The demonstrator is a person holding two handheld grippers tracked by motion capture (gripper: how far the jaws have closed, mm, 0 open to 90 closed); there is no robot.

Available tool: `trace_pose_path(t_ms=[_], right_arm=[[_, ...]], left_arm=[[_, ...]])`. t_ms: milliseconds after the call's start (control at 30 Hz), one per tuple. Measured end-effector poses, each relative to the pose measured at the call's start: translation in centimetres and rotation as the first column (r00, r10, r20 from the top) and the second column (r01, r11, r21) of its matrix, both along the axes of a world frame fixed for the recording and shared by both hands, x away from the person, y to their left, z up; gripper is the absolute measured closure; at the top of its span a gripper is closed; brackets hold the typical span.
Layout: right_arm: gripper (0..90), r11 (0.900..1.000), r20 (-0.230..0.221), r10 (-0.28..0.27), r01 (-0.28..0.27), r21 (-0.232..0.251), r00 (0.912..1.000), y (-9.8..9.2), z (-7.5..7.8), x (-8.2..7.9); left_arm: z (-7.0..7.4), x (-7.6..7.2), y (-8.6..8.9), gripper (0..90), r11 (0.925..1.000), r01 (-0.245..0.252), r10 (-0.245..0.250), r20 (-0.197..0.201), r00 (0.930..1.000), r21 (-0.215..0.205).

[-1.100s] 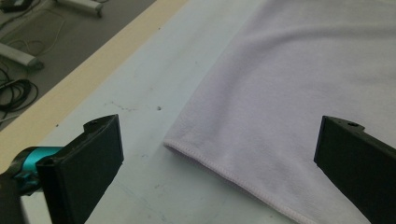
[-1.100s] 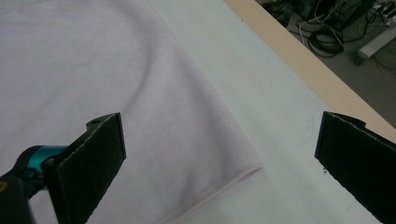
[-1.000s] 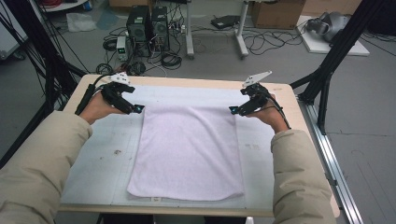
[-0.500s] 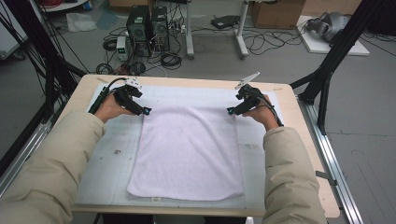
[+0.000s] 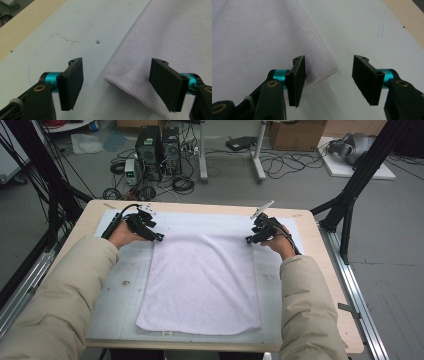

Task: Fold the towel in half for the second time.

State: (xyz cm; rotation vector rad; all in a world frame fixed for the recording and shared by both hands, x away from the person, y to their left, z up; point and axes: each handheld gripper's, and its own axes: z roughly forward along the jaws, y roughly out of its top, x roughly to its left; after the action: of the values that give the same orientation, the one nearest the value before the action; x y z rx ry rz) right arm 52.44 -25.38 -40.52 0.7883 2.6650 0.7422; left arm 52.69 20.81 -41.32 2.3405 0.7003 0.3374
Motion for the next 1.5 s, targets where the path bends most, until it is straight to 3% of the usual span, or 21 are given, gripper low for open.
trace_pose_path(t_ms=[133, 300, 433, 567, 700, 933, 1167, 1333, 1500], right_arm=[[55.7, 1.000, -0.020, 0.006, -0.007, -0.023, 0.9998, 0.2, -0.3, 0.1], [71.5, 0.999, -0.026, 0.019, -0.020, -0.044, 0.9995, 0.5, -0.5, 0.1], [83.2, 0.998, -0.053, 0.036, -0.038, -0.043, 0.9979, 0.6, -0.4, 0.0], [86.3, 0.997, -0.059, 0.055, -0.058, -0.051, 0.9967, 0.6, -0.2, -0.1], [87.0, 0.996, -0.068, 0.067, -0.070, -0.047, 0.9954, 0.7, 0.1, -0.3], [87.3, 0.996, -0.051, 0.086, -0.087, -0.008, 0.9950, 0.2, 1.5, -1.0], [87.3, 0.990, -0.020, 0.134, -0.133, 0.037, 0.9908, 0.0, 3.6, -2.6], [87.3, 0.978, 0.001, 0.195, -0.195, 0.078, 0.9807, -0.6, 5.1, -4.3], [87.3, 0.955, 0.024, 0.268, -0.269, 0.127, 0.9632, -1.2, 6.1, -6.4]], left_arm=[[-0.1, 0.1, -0.3, 39.6, 0.9991, 0.015, -0.015, -0.004, 0.9999, 0.038], [-0.3, 0.3, -0.9, 50.9, 0.9970, 0.001, 0.000, -0.004, 1.0000, 0.078], [-0.6, 0.3, -1.5, 65.6, 0.9941, -0.001, 0.003, -0.020, 0.9998, 0.109], [-0.5, 0.1, -1.9, 84.5, 0.9925, 0.014, -0.011, -0.025, 0.9996, 0.122], [-0.1, -0.3, -1.9, 86.4, 0.9903, 0.031, -0.028, -0.026, 0.9993, 0.135], [1.5, -1.0, -1.5, 86.9, 0.9941, 0.038, -0.037, -0.016, 0.9992, 0.102], [3.7, -2.7, -1.4, 86.9, 0.9934, 0.092, -0.093, 0.016, 0.9955, 0.069], [5.4, -4.4, -1.0, 86.9, 0.9904, 0.134, -0.135, 0.038, 0.9901, 0.032], [6.3, -6.0, -0.3, 86.8, 0.9875, 0.156, -0.157, 0.042, 0.9867, 0.021]])
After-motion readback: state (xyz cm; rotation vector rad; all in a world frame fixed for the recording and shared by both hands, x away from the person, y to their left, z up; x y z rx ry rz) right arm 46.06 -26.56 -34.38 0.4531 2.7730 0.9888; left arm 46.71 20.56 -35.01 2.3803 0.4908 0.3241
